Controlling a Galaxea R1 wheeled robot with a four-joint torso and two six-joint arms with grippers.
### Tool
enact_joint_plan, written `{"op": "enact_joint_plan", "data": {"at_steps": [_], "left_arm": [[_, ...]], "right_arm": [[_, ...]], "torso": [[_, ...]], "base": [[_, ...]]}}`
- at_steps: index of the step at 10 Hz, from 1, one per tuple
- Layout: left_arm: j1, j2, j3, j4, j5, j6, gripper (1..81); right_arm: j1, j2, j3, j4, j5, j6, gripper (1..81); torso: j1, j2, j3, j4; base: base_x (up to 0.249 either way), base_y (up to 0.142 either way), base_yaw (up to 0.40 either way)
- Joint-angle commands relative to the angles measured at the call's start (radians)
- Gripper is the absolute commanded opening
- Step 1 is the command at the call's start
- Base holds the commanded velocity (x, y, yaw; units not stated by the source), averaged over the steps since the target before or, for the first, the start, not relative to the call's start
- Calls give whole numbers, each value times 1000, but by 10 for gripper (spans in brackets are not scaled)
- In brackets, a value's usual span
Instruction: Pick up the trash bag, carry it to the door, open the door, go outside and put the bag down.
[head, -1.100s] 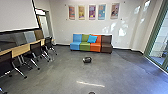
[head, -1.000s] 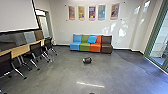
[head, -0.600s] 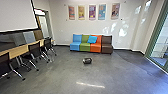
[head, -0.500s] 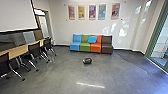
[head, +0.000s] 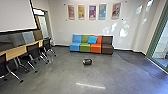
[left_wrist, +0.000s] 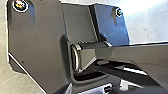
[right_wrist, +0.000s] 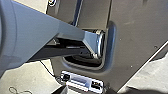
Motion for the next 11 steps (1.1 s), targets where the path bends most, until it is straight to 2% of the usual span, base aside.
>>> {"op": "enact_joint_plan", "data": {"at_steps": [1, 11], "left_arm": [[-27, 1, 8, 7, 40, 3, 811], [-27, 4, -4, 5, 38, 3, 811]], "right_arm": [[30, 2, 10, -14, -53, -5, 811], [23, 2, 9, -15, -53, -7, 811]], "torso": [[0, 0, 0, 0], [0, 0, 0, 0]], "base": [[126, 0, 0], [126, 0, 0]]}}
